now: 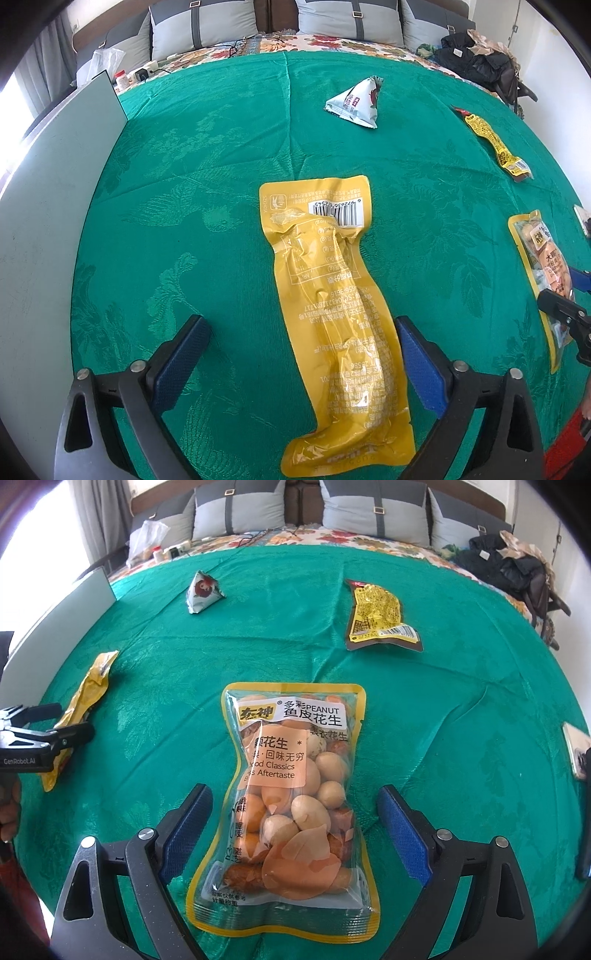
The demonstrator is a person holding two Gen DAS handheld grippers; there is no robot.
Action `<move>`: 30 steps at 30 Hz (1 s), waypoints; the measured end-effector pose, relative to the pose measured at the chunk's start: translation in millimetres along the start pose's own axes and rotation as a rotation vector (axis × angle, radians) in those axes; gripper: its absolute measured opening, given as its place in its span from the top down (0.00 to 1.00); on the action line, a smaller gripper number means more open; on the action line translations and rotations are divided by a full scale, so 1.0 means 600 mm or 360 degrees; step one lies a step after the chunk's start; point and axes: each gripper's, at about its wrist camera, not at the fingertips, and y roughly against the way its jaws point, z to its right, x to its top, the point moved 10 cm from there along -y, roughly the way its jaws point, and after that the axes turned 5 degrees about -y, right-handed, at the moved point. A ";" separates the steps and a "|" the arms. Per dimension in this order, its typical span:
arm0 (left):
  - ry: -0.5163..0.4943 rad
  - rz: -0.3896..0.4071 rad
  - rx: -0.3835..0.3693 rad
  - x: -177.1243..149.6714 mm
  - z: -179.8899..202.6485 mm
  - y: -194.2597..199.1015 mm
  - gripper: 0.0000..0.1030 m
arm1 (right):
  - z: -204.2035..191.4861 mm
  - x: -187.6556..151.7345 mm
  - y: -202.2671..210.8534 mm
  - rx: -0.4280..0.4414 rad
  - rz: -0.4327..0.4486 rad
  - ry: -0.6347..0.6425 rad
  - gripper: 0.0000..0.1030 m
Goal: Organize snacks
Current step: 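Carry both packs into the white box and open both tools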
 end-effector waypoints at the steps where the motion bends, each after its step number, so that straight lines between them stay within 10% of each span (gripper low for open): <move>1: -0.0033 0.0027 -0.0008 0.003 0.004 0.010 0.53 | -0.002 0.000 0.003 -0.0029 -0.0035 0.0023 0.46; 11: 0.0399 0.0204 -0.0457 -0.057 -0.025 0.139 0.61 | -0.045 -0.055 0.092 0.0309 -0.0032 -0.0264 0.45; 16: 0.0543 0.0444 -0.0512 -0.038 -0.103 0.266 0.61 | -0.148 0.003 0.130 0.0408 0.0020 -0.0191 0.45; 24: 0.0836 0.0521 -0.0066 -0.092 -0.382 0.375 0.56 | -0.580 0.134 0.234 0.0931 0.0103 0.0253 0.44; 27: 0.0974 0.0401 0.0144 -0.157 -0.480 0.365 0.29 | -0.714 0.143 0.238 0.1058 0.0123 0.0344 0.31; 30: 0.1118 0.0379 0.0205 -0.217 -0.529 0.367 0.27 | -0.765 0.134 0.217 0.1014 0.0077 0.0408 0.29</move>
